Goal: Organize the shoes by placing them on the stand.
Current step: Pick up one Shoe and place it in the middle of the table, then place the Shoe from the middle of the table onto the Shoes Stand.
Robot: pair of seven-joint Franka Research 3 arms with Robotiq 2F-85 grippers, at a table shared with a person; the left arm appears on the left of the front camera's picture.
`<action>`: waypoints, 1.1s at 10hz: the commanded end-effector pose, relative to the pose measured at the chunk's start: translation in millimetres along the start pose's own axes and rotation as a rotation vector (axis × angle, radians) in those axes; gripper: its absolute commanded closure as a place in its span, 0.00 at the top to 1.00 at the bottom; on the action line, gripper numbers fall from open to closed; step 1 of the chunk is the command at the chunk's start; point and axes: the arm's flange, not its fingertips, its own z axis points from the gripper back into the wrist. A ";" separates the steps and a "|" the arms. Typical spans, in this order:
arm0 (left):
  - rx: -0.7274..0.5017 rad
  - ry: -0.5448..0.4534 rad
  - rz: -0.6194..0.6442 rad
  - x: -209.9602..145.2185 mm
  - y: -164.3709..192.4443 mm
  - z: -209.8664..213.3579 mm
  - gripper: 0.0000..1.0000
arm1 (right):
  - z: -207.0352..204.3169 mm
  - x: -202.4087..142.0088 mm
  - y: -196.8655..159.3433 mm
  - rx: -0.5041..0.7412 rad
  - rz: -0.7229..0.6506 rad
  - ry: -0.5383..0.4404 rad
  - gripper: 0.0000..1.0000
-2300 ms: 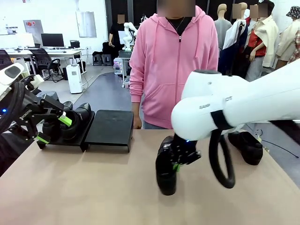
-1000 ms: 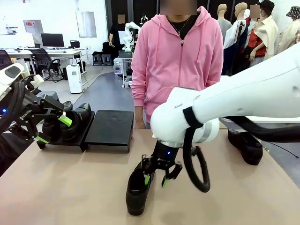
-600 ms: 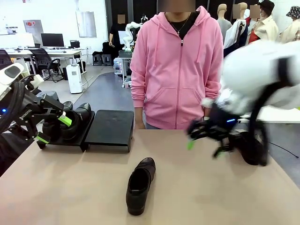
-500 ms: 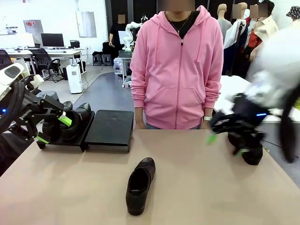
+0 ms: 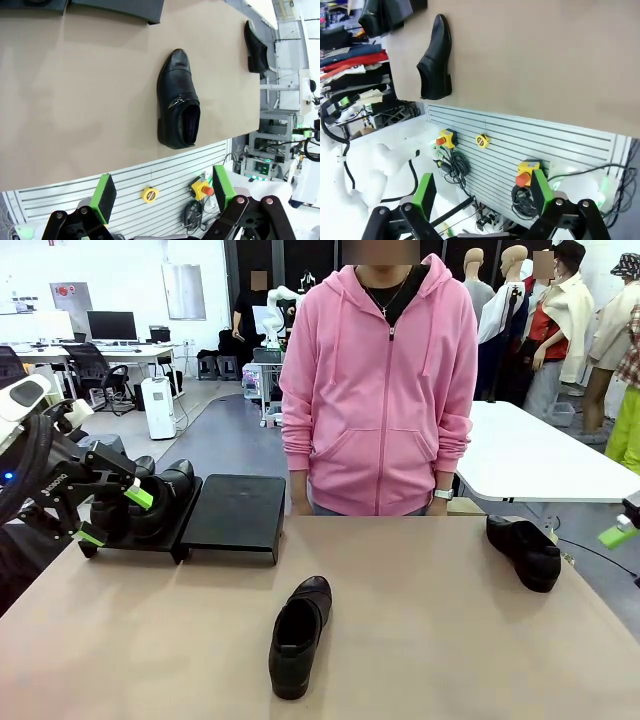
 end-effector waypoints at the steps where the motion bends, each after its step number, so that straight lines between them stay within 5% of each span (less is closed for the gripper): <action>1: 0.001 0.002 0.003 -1.9 0.5 0.9 1.00 | -2.8 -3.9 19.9 -0.024 -0.018 0.008 1.00; 11: 0.001 0.002 0.003 -1.9 0.5 0.9 1.00 | -2.8 -3.9 19.9 -0.024 -0.018 0.008 1.00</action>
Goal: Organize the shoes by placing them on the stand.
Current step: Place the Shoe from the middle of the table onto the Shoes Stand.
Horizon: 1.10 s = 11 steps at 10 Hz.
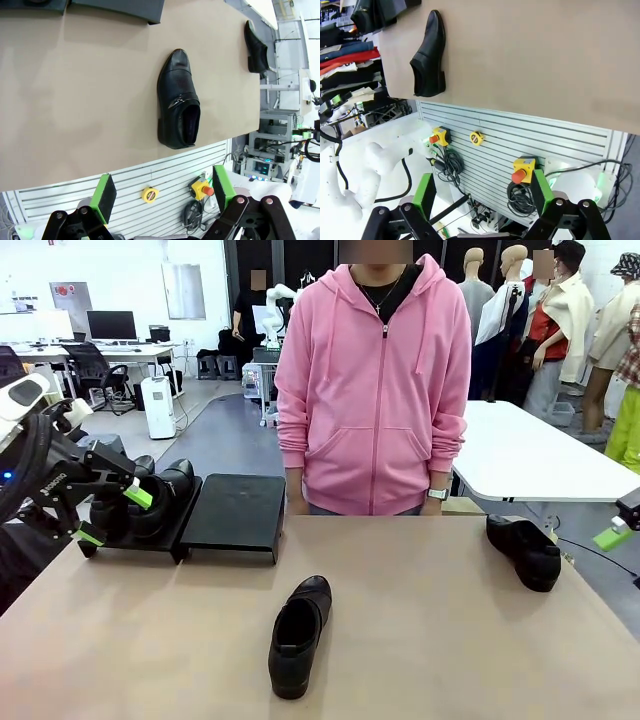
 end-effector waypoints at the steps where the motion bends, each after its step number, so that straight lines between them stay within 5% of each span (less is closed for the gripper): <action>1: 0.001 0.001 0.003 -1.9 0.5 1.0 1.00 | 1.3 -0.4 4.5 0.027 -0.021 -0.007 1.00; 2: 0.000 0.000 0.000 0.0 0.0 0.0 1.00 | 1.3 -0.4 4.5 0.027 -0.021 -0.007 1.00; 3: 0.130 0.045 -0.075 -0.2 -47.5 -14.1 1.00 | 1.3 -0.4 4.5 0.027 -0.021 -0.007 1.00; 5: 0.291 0.167 -0.193 -9.6 -137.6 -93.3 1.00 | 1.3 -0.4 4.5 0.027 -0.021 -0.007 1.00; 7: 0.419 0.180 -0.216 -30.7 -196.9 -164.9 1.00 | 1.3 -0.4 4.5 0.027 -0.021 -0.007 1.00; 10: 0.471 0.205 -0.366 -60.1 -239.5 -217.4 1.00 | 1.3 -0.4 4.5 0.027 -0.021 -0.007 1.00; 11: 0.426 0.218 -0.306 -67.7 -218.8 -202.3 1.00 | 1.3 -0.4 4.5 0.027 -0.021 -0.007 1.00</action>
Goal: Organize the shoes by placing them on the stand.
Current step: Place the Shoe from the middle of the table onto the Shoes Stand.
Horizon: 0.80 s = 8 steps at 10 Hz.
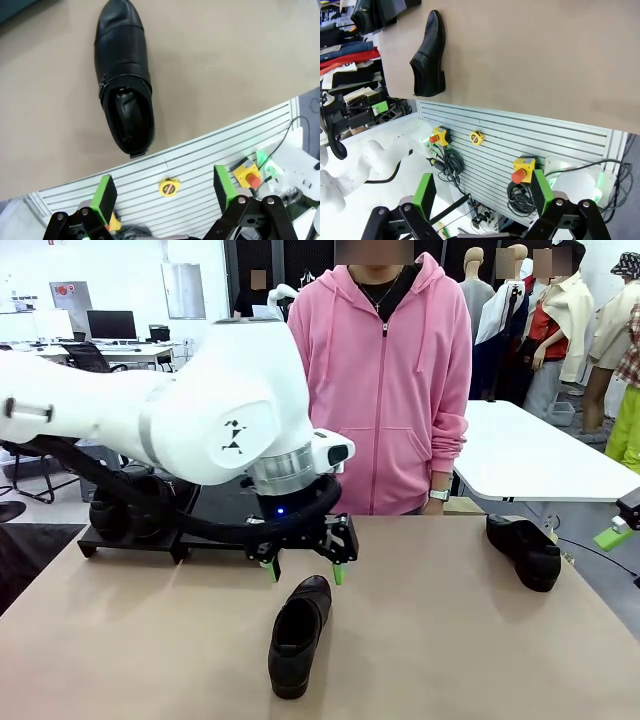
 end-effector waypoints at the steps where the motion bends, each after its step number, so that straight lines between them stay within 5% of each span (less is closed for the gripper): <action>1: -0.024 -0.013 0.046 -10.4 15.7 10.6 1.00 | 1.0 -0.3 4.3 0.028 -0.020 -0.007 1.00; 3: -0.007 -0.001 0.007 0.1 3.3 2.9 1.00 | 1.0 -0.3 4.3 0.028 -0.020 -0.007 1.00; 5: 0.012 -0.019 -0.117 5.4 -10.9 -51.7 1.00 | 1.0 -0.3 4.3 0.028 -0.020 -0.007 1.00; 8: 0.051 -0.015 -0.121 6.0 -14.1 -94.0 1.00 | 1.0 -0.3 4.3 0.028 -0.020 -0.007 1.00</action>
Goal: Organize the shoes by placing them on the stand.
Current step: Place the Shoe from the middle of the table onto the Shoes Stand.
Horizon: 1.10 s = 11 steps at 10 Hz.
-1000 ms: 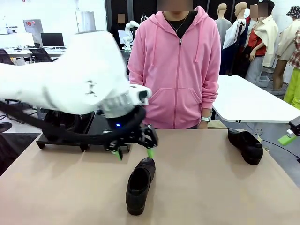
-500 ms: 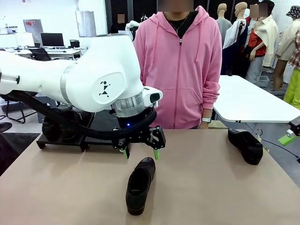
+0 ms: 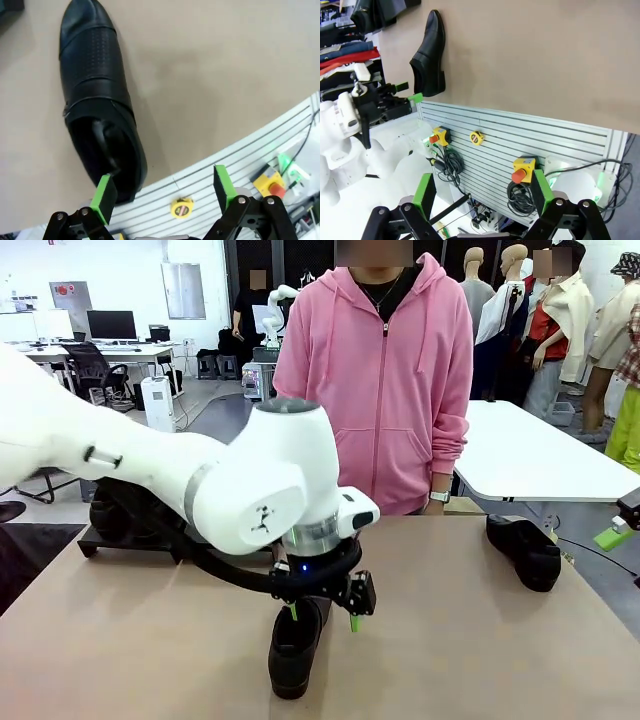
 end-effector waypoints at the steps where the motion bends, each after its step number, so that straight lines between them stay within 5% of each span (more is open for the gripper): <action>1: 0.018 0.008 0.028 8.1 4.4 -12.5 1.00 | 0.9 -0.2 4.4 0.028 -0.019 -0.007 1.00; 5: 0.089 -0.034 0.065 12.4 14.3 -54.4 1.00 | 0.9 -0.2 4.4 0.028 -0.019 -0.007 1.00; 6: 0.103 -0.044 0.072 14.1 15.5 -56.4 0.56 | 0.9 -0.2 4.4 0.028 -0.019 -0.007 1.00; 7: 0.116 -0.053 0.058 13.7 17.0 -55.8 0.00 | 0.9 -0.2 4.4 0.028 -0.019 -0.007 1.00; 11: 0.114 -0.055 0.051 14.8 18.0 -58.8 0.00 | 0.9 -0.2 4.4 0.028 -0.019 -0.007 1.00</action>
